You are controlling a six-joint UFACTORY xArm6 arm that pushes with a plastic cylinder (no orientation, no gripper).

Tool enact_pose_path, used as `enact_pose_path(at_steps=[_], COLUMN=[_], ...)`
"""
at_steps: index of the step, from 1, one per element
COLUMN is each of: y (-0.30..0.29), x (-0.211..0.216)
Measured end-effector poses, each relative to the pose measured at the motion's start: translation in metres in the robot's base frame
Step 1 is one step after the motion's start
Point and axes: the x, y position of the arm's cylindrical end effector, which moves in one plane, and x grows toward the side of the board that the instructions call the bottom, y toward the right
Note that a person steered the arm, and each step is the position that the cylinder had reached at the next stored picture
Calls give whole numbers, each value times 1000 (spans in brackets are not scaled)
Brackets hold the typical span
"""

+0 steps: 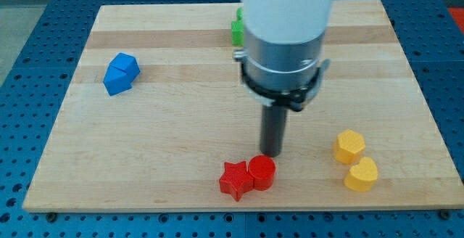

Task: Push the yellow hexagon to center right

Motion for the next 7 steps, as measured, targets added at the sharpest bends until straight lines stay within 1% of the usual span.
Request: enact_pose_path(at_steps=[2,3,6,7], y=[38,45,44,49], x=[0,0,77,77])
